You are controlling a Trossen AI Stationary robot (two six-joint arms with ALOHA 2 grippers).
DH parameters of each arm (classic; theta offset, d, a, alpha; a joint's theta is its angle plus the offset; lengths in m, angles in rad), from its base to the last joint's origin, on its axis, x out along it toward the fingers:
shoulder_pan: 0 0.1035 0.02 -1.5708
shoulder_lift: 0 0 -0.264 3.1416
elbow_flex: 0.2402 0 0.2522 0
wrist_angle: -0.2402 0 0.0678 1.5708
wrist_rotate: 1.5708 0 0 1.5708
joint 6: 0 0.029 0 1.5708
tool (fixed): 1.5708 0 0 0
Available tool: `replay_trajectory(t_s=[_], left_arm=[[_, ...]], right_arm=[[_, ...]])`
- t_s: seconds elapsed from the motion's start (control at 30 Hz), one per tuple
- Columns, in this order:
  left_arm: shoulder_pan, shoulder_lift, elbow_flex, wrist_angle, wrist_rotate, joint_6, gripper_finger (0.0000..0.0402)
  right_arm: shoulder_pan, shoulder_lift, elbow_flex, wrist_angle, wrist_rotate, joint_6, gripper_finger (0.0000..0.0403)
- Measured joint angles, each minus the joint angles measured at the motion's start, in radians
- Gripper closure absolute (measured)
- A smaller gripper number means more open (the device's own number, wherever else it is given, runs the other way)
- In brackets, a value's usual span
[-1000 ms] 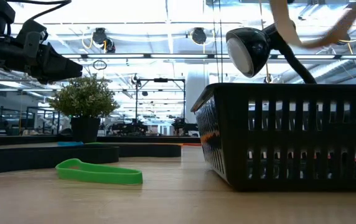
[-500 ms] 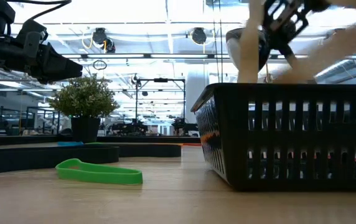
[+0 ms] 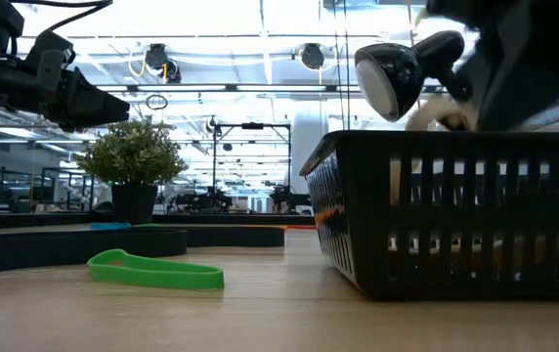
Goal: Pick and place rubber bands into bin
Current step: Put the top brown rubber band into the black bin
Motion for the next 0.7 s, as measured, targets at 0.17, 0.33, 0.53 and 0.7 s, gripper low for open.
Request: replay_trajectory(t_s=[0.17,0.33,0.53,0.7], left_arm=[[0.0,0.0,0.0,-0.002,0.0,0.0,0.0185],[0.0,0.0,0.0,-0.002,0.0,0.001,0.0185],[0.0,0.0,0.0,-0.002,0.0,0.001,0.0185],[0.0,0.0,0.0,-0.002,0.0,0.001,0.0185]], right_arm=[[-0.002,0.0,-0.071,0.05,0.019,0.09,0.04],[-0.003,0.0,-0.111,0.139,0.019,0.109,0.0397],[-0.002,0.0,-0.113,0.174,-0.035,0.103,0.0378],[-0.001,0.0,-0.113,0.17,-0.033,0.098,0.0358]])
